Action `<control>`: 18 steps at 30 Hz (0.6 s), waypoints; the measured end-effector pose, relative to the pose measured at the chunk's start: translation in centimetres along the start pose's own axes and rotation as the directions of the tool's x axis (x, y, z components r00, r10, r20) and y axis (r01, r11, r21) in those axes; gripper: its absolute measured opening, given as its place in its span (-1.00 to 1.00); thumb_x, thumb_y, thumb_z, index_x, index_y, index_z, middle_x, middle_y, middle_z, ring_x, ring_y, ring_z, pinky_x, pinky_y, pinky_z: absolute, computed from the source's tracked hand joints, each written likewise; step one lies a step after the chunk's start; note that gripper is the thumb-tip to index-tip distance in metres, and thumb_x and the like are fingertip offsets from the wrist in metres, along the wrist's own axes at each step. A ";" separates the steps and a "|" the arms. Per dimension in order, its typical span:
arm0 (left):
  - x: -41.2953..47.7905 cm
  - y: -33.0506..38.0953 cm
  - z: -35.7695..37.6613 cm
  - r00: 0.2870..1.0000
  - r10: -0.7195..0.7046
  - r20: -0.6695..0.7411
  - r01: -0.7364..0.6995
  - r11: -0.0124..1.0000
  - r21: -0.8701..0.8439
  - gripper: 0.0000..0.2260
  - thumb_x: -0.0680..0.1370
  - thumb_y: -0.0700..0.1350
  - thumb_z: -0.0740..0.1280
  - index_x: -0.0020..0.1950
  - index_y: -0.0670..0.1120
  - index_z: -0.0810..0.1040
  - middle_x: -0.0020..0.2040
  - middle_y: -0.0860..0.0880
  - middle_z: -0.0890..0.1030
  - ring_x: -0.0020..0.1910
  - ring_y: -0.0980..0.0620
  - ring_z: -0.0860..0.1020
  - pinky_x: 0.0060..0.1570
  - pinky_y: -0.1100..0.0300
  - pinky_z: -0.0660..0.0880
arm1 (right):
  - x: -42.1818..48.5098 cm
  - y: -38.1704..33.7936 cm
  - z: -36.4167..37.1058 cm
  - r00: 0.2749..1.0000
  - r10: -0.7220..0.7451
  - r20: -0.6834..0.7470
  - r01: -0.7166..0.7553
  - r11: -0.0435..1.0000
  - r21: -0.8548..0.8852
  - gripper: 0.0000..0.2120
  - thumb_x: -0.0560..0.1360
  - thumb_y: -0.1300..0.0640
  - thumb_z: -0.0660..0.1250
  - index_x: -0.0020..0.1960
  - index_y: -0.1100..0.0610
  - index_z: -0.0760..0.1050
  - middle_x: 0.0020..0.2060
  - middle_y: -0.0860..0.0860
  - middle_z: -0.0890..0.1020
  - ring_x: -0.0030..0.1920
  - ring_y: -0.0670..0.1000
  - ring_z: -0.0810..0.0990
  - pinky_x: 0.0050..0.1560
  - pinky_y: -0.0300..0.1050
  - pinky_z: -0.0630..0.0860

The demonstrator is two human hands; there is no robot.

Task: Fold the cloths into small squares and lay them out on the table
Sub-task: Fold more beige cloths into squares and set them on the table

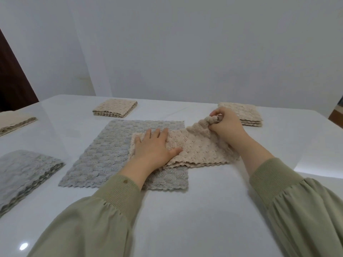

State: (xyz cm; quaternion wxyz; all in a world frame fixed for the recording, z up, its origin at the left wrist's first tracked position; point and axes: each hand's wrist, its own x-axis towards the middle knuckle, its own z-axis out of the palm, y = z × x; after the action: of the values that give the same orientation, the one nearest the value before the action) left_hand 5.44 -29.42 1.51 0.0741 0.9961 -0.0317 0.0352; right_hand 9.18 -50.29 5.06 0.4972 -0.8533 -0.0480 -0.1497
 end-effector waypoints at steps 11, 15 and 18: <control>-1.2 -0.2 -6.3 0.978 0.189 -0.086 -0.177 0.542 -0.822 -0.54 0.39 -0.03 0.50 0.25 0.17 0.50 0.08 0.04 0.57 0.14 0.13 0.50 0.15 0.18 0.40 | -2.7 -7.9 -2.3 0.922 -0.253 0.294 0.246 0.967 0.061 -0.66 0.34 0.42 0.39 -0.12 -0.01 0.56 -0.27 0.07 0.63 -0.25 -0.04 0.56 -0.12 -0.06 0.54; -1.5 -0.3 -7.1 0.974 0.207 -0.096 -0.196 0.543 -0.816 -0.84 0.43 -0.06 0.47 -0.02 -0.04 0.67 -0.08 -0.20 0.66 -0.07 -0.11 0.61 0.05 -0.03 0.53 | -3.4 -8.8 -2.4 0.915 -0.283 0.289 0.288 0.957 0.024 -0.68 0.35 0.41 0.38 -0.11 0.01 0.59 -0.25 0.03 0.65 -0.27 -0.12 0.57 -0.20 -0.21 0.53; -1.6 -0.2 -7.1 0.979 0.172 -0.111 -0.192 0.582 -0.790 -0.84 0.46 -0.10 0.44 -0.14 -0.20 0.65 -0.22 -0.22 0.63 -0.22 -0.07 0.57 -0.11 0.00 0.54 | -3.5 -9.1 -2.2 0.934 -0.237 0.267 0.254 0.967 -0.031 -0.71 0.37 0.33 0.40 -0.04 -0.01 0.58 -0.24 -0.04 0.63 -0.25 -0.09 0.57 -0.23 -0.22 0.53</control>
State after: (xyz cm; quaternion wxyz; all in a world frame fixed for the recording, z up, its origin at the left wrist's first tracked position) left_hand 3.41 -28.08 8.42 0.5063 0.8493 -0.1452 0.0357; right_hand 3.32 -47.40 12.56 0.4360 -0.8684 -0.2147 -0.0984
